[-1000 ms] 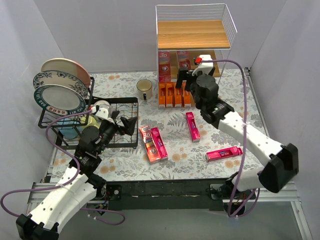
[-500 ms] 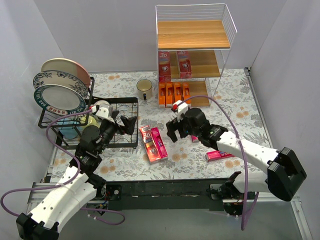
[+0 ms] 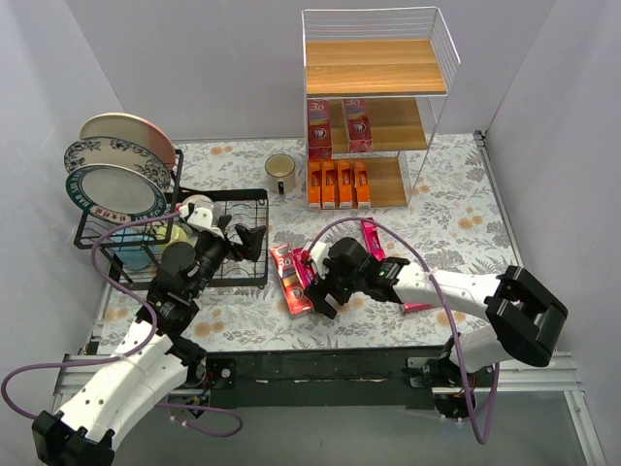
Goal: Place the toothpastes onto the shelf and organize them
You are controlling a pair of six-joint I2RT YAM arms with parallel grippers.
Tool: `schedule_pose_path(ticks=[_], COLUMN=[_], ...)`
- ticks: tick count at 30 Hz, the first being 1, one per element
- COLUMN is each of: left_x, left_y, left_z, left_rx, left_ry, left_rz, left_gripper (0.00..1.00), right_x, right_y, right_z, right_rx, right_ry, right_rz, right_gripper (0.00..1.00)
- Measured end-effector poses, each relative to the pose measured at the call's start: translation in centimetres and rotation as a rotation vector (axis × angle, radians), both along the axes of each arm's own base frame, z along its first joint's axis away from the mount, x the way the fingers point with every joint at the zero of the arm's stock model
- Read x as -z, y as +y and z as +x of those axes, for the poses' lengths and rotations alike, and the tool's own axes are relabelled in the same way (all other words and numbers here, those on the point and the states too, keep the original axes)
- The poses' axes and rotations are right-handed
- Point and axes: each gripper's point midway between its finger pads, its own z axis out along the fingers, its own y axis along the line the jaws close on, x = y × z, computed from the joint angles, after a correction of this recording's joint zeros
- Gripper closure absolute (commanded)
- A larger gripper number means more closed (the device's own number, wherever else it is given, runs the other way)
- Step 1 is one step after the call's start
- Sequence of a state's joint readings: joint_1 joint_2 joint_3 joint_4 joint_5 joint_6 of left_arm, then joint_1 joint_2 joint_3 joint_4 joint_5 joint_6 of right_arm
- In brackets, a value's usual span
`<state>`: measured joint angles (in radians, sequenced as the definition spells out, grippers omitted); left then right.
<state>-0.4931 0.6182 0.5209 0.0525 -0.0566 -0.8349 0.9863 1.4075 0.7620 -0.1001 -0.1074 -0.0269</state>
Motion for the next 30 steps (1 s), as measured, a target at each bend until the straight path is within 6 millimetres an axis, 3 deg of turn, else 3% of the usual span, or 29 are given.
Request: schedule_pose_path(ticks=[5, 11, 19, 26, 28, 30], left_x=[0.0, 0.0, 0.0, 0.0, 0.0, 0.0], left_y=[0.0, 0.0, 0.1, 0.1, 0.2, 0.2], left_z=[0.0, 0.0, 0.1, 0.1, 0.1, 0.1], left_rx=[-0.003, -0.003, -0.007, -0.008, -0.010, -0.011], left_ry=[0.000, 0.000, 0.000, 0.000, -0.001, -0.001], left_rz=[0.000, 0.001, 0.001, 0.001, 0.001, 0.000], left_gripper=[0.02, 0.02, 0.02, 0.02, 0.02, 0.02], right_x=[1.2, 3.2, 3.8, 3.3, 2.9, 2.0], right_y=[0.0, -0.4, -1.8, -6.3, -7.6, -7.6], right_z=[-1.2, -0.9, 3.1, 8.4, 9.5, 9.6], right_rx=[-0.064, -0.053, 0.136, 0.492, 0.565, 0.579], right_ry=[-0.016, -0.037, -0.162, -0.156, -0.158, -0.164], right_rz=[-0.057, -0.133, -0.205, -0.207, -0.203, -0.177], right_gripper=[0.01, 0.02, 0.03, 0.03, 0.03, 0.03])
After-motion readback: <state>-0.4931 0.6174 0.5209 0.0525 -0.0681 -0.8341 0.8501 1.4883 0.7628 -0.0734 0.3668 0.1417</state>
